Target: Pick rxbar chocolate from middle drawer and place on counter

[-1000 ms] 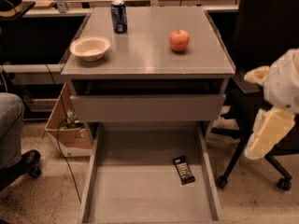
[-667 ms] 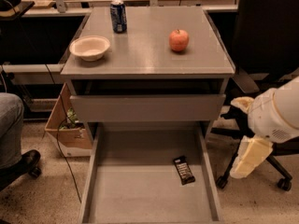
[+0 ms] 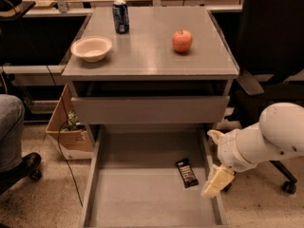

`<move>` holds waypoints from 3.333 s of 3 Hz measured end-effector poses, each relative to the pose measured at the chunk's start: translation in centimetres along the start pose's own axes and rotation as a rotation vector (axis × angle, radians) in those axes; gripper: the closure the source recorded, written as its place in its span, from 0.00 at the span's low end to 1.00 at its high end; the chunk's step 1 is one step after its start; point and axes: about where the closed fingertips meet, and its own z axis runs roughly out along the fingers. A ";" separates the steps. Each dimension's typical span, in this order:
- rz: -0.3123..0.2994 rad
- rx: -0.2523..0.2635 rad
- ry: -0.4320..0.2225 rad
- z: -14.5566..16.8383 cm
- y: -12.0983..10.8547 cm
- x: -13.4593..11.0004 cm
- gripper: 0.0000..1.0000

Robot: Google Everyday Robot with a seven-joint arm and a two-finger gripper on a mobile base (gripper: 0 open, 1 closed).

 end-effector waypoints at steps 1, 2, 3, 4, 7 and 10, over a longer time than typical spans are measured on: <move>0.000 0.000 0.000 0.0 0.0 0.0 0.00; -0.002 0.000 -0.014 0.7 0.2 -0.3 0.00; 0.039 0.008 -0.061 4.4 -0.3 -0.3 0.00; 0.104 0.029 -0.105 8.9 -2.7 0.3 0.00; 0.214 0.039 -0.166 18.6 -6.3 1.2 0.00; 0.182 0.062 -0.204 27.9 -6.5 3.4 0.00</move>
Offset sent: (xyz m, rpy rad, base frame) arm 0.0006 0.0130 -0.0142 0.0341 -0.0113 0.0022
